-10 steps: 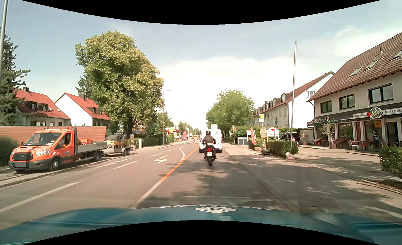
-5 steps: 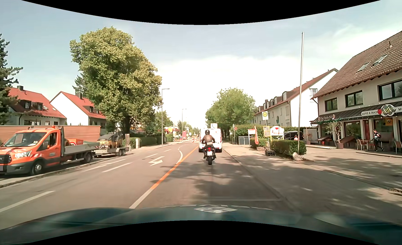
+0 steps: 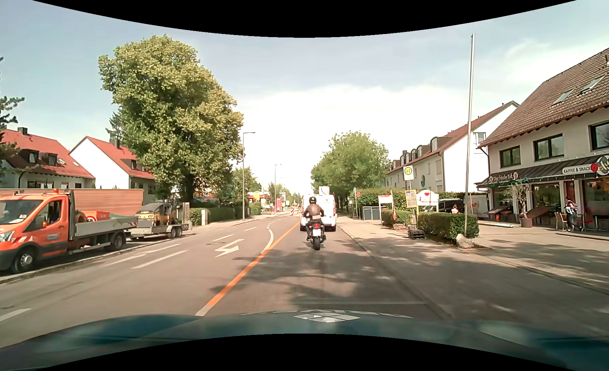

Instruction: Follow the waypoints while adhering to traffic rules and regulations

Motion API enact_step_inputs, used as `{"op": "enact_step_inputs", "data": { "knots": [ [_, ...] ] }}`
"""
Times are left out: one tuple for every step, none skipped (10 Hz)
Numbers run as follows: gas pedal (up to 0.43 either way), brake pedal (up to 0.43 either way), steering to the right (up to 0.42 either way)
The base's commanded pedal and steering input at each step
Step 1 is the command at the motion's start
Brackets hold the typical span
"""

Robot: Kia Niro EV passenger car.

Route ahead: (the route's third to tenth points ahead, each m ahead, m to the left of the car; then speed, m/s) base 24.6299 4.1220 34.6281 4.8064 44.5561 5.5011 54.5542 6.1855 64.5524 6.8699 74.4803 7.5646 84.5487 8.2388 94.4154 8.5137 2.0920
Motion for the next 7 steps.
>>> {"op": "enact_step_inputs", "data": {
  "knots": [
    [0.000, 0.000, 0.003],
    [0.000, 0.000, 0.003],
    [0.000, 0.000, 0.003],
    [0.000, 0.000, 0.003],
    [0.000, 0.000, 0.003],
    [0.000, 0.000, 0.002],
    [0.000, 0.000, 0.003]
  ]
}}
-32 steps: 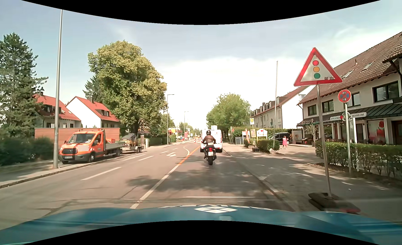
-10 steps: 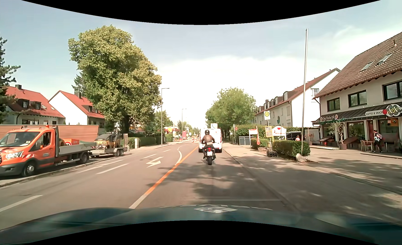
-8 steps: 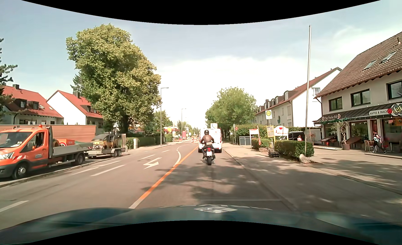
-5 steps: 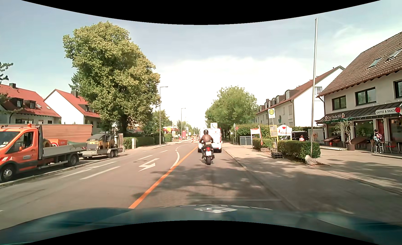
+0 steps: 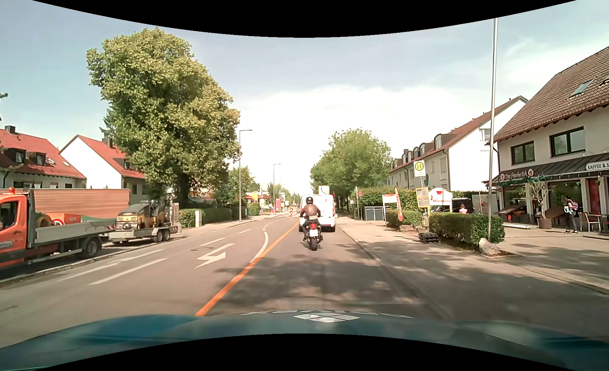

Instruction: Follow the waypoints while adhering to traffic rules and regulations

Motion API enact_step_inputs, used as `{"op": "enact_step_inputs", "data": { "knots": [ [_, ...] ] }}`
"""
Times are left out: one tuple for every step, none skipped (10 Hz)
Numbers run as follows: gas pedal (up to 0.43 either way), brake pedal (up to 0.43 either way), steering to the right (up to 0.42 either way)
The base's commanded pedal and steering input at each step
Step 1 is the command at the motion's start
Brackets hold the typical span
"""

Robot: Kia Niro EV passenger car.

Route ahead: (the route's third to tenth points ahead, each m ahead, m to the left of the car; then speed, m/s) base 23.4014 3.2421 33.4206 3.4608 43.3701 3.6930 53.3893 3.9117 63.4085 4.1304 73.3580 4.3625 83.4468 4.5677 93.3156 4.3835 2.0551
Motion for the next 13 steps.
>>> {"op": "enact_step_inputs", "data": {
  "knots": [
    [0.000, 0.000, 0.003],
    [0.000, 0.000, 0.002],
    [0.000, 0.000, 0.002],
    [0.000, 0.000, 0.002],
    [0.000, 0.000, 0.002],
    [0.000, 0.000, 0.002],
    [0.000, 0.000, 0.002],
    [0.000, 0.000, 0.002],
    [0.000, 0.000, 0.002],
    [0.000, 0.000, 0.002],
    [0.000, 0.000, 0.002],
    [0.000, 0.000, 0.002],
    [0.000, 0.000, 0.002]
  ]
}}
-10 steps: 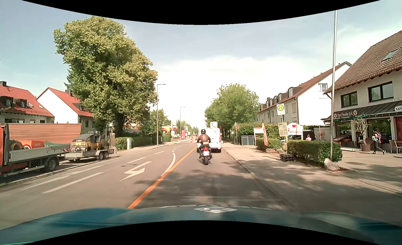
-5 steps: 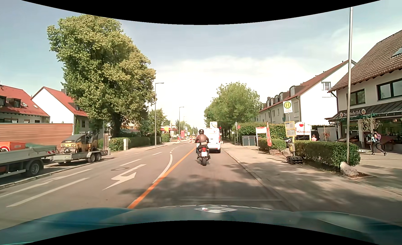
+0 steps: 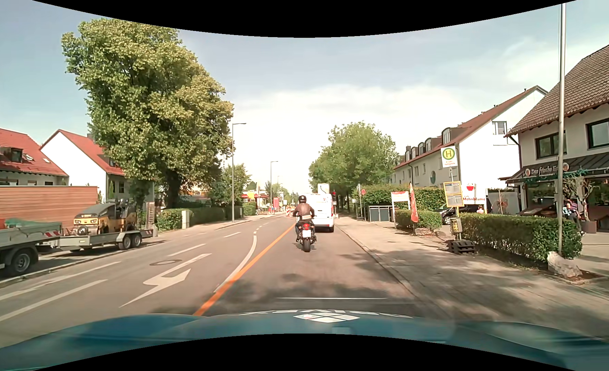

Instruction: Follow the waypoints while adhering to traffic rules and regulations

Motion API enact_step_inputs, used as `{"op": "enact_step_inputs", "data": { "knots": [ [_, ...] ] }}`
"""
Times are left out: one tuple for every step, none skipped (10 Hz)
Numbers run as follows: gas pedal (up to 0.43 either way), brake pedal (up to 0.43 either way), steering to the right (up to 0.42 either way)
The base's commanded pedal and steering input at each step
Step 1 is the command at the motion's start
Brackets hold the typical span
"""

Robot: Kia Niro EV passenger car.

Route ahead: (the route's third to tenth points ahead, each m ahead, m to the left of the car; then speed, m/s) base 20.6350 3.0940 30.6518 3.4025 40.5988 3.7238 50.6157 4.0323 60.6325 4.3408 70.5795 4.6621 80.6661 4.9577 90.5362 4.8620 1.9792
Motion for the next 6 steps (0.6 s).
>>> {"op": "enact_step_inputs", "data": {
  "knots": [
    [0.000, 0.000, 0.002],
    [0.000, 0.000, 0.002],
    [0.000, 0.000, 0.002],
    [0.000, 0.000, 0.002],
    [0.000, 0.000, 0.002],
    [0.000, 0.000, 0.002]
  ]
}}
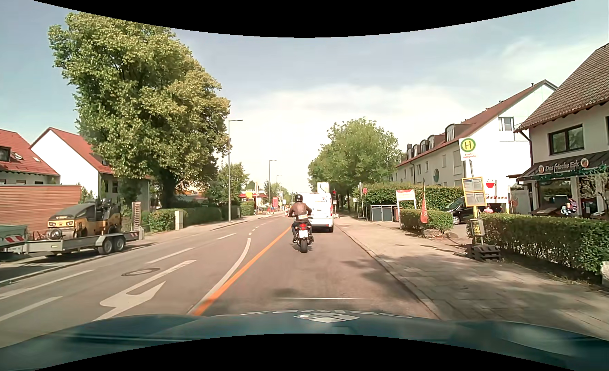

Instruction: Follow the waypoints while adhering to traffic rules and regulations

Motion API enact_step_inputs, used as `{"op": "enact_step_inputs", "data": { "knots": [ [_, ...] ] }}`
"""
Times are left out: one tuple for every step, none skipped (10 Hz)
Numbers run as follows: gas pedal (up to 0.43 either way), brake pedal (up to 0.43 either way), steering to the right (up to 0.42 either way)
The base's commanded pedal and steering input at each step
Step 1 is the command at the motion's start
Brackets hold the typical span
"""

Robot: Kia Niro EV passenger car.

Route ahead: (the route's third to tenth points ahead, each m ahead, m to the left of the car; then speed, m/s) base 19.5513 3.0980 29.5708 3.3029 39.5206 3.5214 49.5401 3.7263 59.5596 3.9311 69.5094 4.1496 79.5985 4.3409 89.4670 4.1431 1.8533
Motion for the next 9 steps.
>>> {"op": "enact_step_inputs", "data": {
  "knots": [
    [0.000, 0.000, 0.002],
    [0.000, 0.000, 0.002],
    [0.000, 0.000, 0.002],
    [0.000, 0.000, 0.000],
    [0.000, 0.000, 0.000],
    [0.000, 0.000, 0.000],
    [0.000, 0.000, 0.000],
    [0.000, 0.000, 0.000],
    [0.000, 0.000, 0.000]
  ]
}}
